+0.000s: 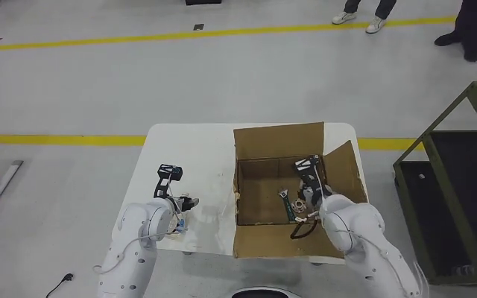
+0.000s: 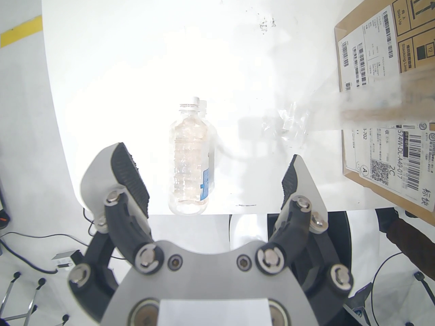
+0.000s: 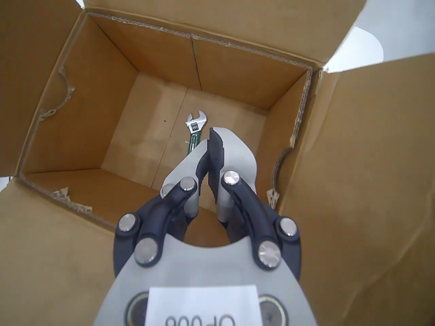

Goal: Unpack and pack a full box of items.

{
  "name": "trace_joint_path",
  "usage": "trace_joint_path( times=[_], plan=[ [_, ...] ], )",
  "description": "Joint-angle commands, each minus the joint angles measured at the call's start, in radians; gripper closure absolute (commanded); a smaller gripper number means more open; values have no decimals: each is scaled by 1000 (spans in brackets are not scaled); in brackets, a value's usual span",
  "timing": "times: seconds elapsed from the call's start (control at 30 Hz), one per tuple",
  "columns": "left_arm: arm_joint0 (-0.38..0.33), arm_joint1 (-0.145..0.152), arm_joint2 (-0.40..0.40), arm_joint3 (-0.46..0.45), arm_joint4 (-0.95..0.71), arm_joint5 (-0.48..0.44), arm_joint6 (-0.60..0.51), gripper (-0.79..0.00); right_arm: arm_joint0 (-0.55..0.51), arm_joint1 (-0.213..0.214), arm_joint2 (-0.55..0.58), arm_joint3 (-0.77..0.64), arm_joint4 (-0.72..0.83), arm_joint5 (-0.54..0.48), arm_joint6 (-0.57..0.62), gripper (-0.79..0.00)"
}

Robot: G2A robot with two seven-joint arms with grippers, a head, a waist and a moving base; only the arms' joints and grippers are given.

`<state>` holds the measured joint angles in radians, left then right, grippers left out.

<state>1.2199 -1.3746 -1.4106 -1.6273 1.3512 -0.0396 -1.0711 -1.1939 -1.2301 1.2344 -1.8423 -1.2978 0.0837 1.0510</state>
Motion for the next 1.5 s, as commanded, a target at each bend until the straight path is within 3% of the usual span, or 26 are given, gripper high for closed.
trace_joint_path(
  times=[0.0, 0.27, 0.5, 0.83, 1.03, 1.1, 1.17, 1.2, 1.27, 1.47],
  plan=[
    [0, 0, 0, 0, 0, 0, 0, -785, 108, -13, -49, 117, 36, 3, 42, 0],
    [0, 0, 0, 0, 0, 0, 0, -785, 378, -77, -268, 511, 20, 43, 165, 0],
    [0, 0, 0, 0, 0, 0, 0, -785, 456, -119, -350, 714, 47, 58, 189, 0],
    [0, 0, 0, 0, 0, 0, 0, -785, 458, -120, -352, 718, 48, 57, 185, 0],
    [0, 0, 0, 0, 0, 0, 0, -785, 399, -107, -317, 637, 4, 62, 144, 0],
    [0, 0, 0, 0, 0, 0, 0, -785, 375, -101, -299, 595, -12, 66, 158, -55],
    [0, 0, 0, 0, 0, 0, 0, -785, 350, -93, -279, 554, -26, 65, 175, 0],
    [0, 0, 0, 0, 0, 0, 0, -785, 337, -90, -267, 533, -31, 65, 183, -15],
    [0, 0, 0, 0, 0, 0, 0, -785, 312, -82, -243, 497, -44, 65, 203, -129],
    [0, 0, 0, 0, 0, 0, 0, -785, 266, -72, -198, 460, -58, 51, 236, -252]
  ],
)
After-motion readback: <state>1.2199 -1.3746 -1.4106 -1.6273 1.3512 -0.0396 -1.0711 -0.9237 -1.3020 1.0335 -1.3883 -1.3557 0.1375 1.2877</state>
